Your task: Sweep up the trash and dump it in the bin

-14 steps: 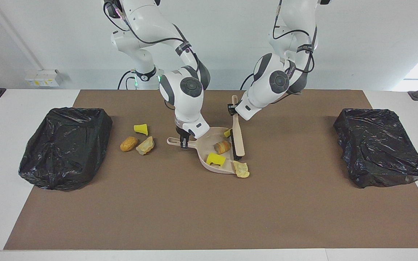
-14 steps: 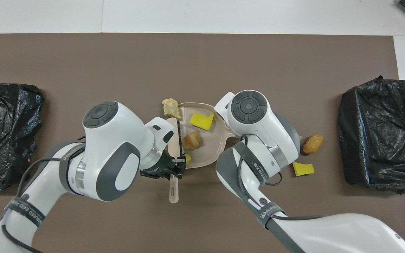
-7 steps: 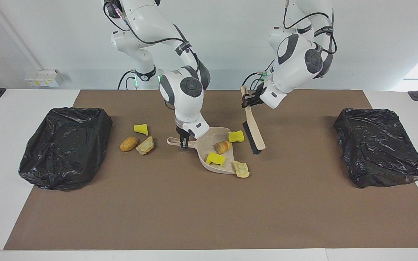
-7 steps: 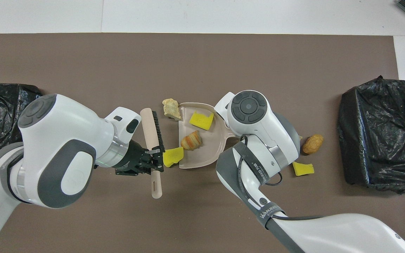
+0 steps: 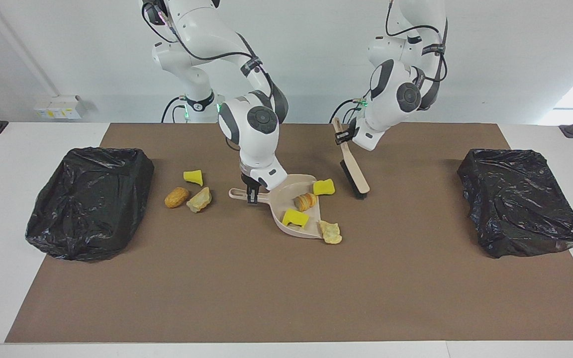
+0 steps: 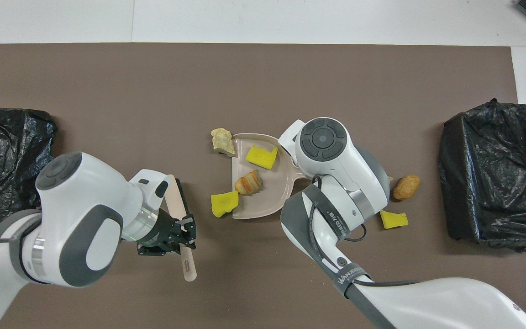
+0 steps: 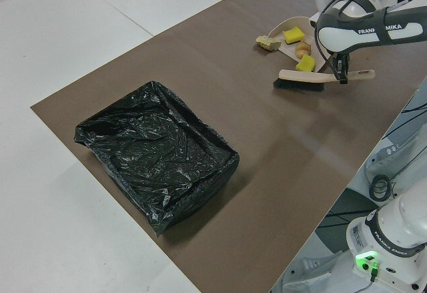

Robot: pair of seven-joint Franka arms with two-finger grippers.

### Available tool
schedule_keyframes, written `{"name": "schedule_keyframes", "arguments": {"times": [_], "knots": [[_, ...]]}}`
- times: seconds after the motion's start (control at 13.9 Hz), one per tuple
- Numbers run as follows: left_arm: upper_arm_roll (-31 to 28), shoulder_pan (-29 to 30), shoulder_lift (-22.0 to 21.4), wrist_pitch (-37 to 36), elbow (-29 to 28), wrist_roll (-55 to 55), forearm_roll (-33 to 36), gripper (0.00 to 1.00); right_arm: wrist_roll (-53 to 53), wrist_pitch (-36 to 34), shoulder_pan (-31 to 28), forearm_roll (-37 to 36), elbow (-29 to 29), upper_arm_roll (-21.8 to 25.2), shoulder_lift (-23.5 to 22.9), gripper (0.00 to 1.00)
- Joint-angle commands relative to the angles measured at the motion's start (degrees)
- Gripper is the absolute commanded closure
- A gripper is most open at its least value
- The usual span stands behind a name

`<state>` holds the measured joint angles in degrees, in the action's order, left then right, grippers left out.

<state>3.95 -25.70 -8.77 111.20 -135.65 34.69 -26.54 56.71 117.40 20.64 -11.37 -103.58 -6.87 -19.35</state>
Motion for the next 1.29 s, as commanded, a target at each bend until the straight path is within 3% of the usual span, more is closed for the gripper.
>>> {"name": "schedule_keyframes", "arguments": {"times": [0.0,0.14,0.43,0.58,0.72,0.79,0.86,0.94,1.08,1.22], "knots": [[-0.5,-6.8,-0.8,6.3,-2.1,3.9,0.8,1.0,-0.8,1.8,-0.2,-0.3,-1.2,-0.4,0.2,1.0],[-0.4,-10.1,-0.6,8.7,-1.8,5.0,0.4,1.0,-1.0,1.8,-0.2,-0.3,-1.2,-0.4,0.3,1.0],[-0.4,-15.3,4.1,17.4,1.4,5.3,-4.0,1.0,-1.1,1.8,-0.2,-0.3,-1.1,-0.4,0.2,1.0],[-0.5,-14.6,7.0,16.2,6.2,4.8,-4.0,1.0,-1.2,1.8,-0.2,-0.2,-1.1,-0.4,0.2,1.0],[-0.9,-14.3,6.8,15.6,6.5,2.9,-3.3,1.0,-1.5,1.8,-0.2,-0.3,-1.0,-0.4,0.2,1.0],[-1.0,-13.8,6.7,14.0,7.0,-0.4,-2.0,1.0,-1.5,1.6,-0.2,-0.7,-0.8,-0.3,0.2,1.0],[-1.3,-11.2,7.1,10.1,9.7,-4.8,3.5,1.0,-1.4,0.9,-0.2,-1.3,-0.6,-0.3,0.1,1.0],[-1.1,-6.9,9.2,3.9,14.1,-9.4,9.3,1.0,-1.5,0.9,-0.3,-1.4,-0.7,-0.3,0.1,1.0],[-1.2,-2.4,13.2,-6.2,22.2,-20.5,12.6,1.0,-2.7,0.9,-0.2,-1.5,-0.3,-0.2,0.4,1.0],[-1.2,1.3,15.5,-7.8,25.3,-24.8,15.6,1.0,-6.8,0.8,-0.2,-2.8,-0.3,-0.2,0.8,1.0]]}}
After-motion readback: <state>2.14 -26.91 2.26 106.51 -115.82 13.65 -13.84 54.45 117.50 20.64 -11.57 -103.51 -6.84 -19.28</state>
